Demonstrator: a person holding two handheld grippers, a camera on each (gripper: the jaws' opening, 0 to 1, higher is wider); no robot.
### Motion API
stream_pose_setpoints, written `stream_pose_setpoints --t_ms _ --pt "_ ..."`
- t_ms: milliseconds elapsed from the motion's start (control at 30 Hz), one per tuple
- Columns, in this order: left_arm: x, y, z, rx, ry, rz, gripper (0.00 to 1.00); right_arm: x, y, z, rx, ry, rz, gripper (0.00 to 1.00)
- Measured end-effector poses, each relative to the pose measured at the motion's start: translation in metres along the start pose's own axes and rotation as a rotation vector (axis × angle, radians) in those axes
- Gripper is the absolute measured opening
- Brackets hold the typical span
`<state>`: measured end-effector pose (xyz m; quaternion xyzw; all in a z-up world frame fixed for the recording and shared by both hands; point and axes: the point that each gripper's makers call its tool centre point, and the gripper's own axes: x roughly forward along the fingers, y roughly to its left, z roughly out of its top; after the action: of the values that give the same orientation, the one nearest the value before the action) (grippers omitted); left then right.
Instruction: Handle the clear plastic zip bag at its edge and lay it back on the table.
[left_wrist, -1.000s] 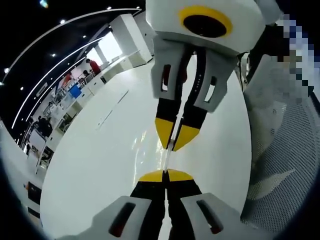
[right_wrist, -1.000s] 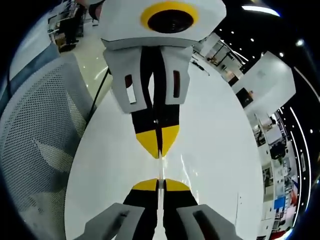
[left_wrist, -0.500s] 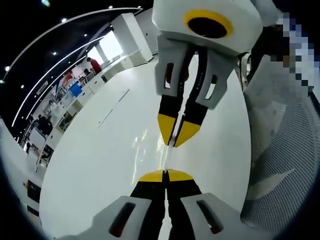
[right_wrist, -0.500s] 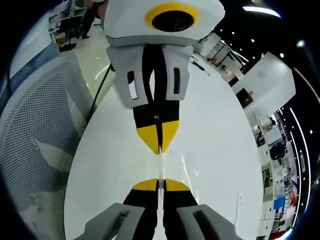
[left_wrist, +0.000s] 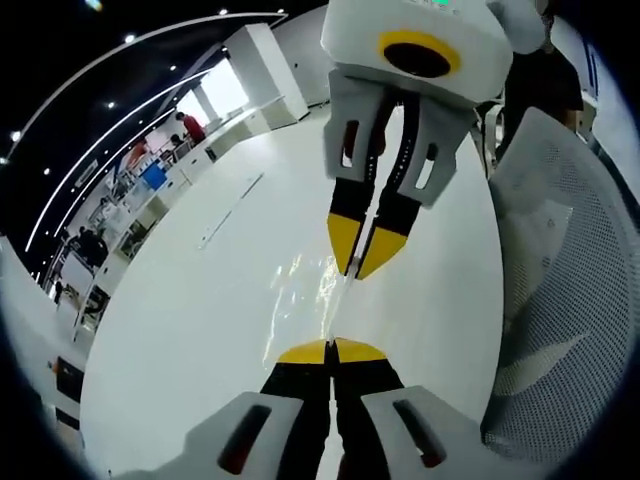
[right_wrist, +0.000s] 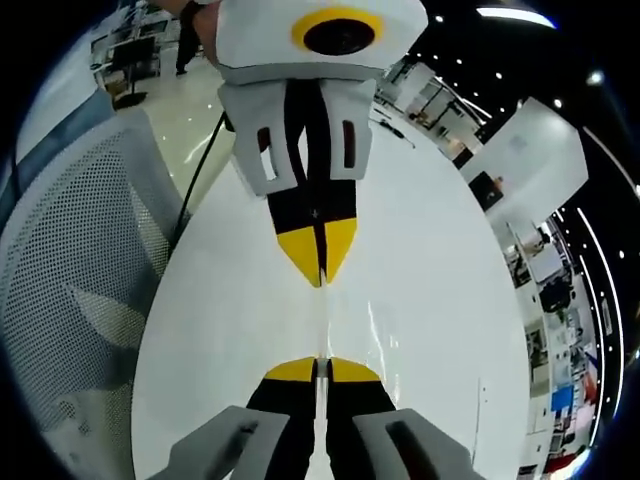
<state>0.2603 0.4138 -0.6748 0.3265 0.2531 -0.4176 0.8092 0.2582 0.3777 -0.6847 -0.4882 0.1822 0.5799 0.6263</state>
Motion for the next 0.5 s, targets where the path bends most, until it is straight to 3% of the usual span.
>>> stream_pose_setpoints --t_ms 500 --pt "0.0034 -0.0041 0.0057 0.0 -0.01 -0.002 0.0 -0.0081 -0.0002 -0.0102 0.009 0.015 -0.017 0.0"
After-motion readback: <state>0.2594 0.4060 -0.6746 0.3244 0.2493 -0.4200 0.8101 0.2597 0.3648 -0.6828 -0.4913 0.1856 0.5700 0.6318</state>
